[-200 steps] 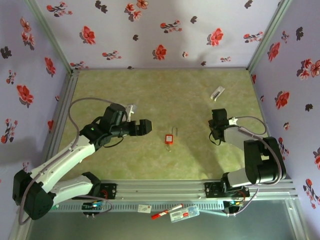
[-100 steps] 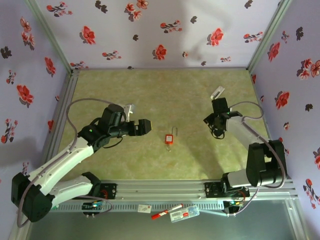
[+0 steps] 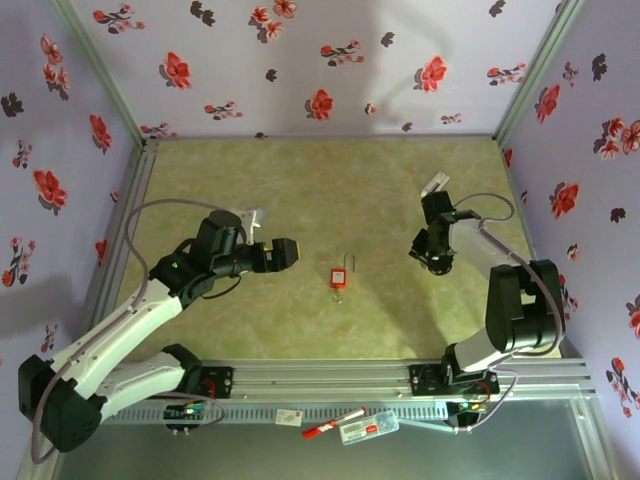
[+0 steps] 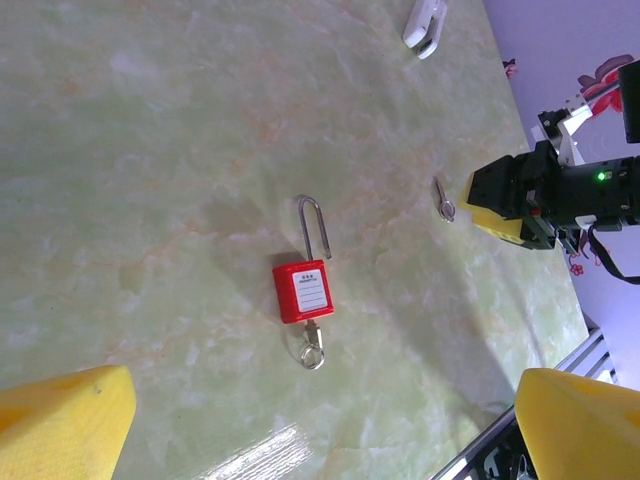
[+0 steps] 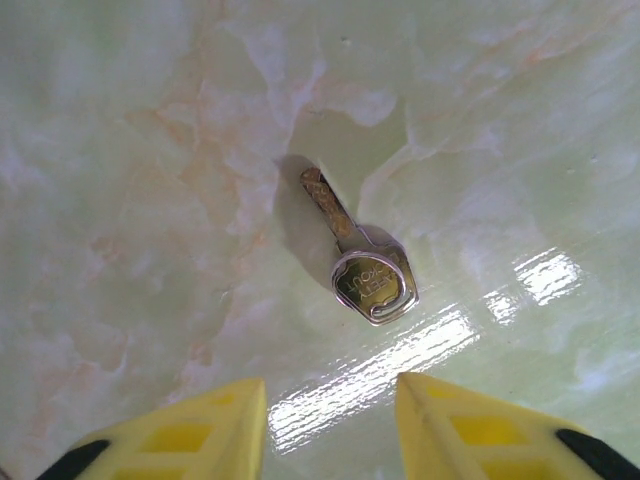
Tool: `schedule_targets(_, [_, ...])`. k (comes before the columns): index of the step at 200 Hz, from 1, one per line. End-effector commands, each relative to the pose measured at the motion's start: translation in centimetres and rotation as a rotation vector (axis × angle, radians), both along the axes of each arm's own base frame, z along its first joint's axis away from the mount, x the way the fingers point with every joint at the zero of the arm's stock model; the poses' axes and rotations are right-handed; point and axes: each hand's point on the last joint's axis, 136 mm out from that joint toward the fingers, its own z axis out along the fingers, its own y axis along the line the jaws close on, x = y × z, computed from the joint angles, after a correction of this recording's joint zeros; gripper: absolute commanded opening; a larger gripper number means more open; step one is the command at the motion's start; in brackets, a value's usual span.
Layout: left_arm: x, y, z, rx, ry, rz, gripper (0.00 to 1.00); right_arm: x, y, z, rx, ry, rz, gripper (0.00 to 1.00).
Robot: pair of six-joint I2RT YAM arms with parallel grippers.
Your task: Unlock with the key
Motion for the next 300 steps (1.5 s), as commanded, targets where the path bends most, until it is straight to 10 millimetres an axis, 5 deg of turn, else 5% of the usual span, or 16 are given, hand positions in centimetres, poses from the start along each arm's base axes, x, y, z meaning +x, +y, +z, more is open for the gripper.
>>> schedule_targets(1, [-0.2,0.9,-0.3,0.013,0.003,0.02,0.98,-0.1,-0.3,-0.4,-0.009,0.021,0.064,0.36])
schedule_targets(94, [-0.2,1.1,-0.5,0.015,0.01,0.028,0.98,0.4,-1.6,-2.4,-0.07,0.102,0.167,0.36])
schedule_targets(300, [0.5,0.8,-1.2,0.019,0.02,0.036,0.98,0.5,-3.1,-2.4,-0.134,0.154,0.198,0.24])
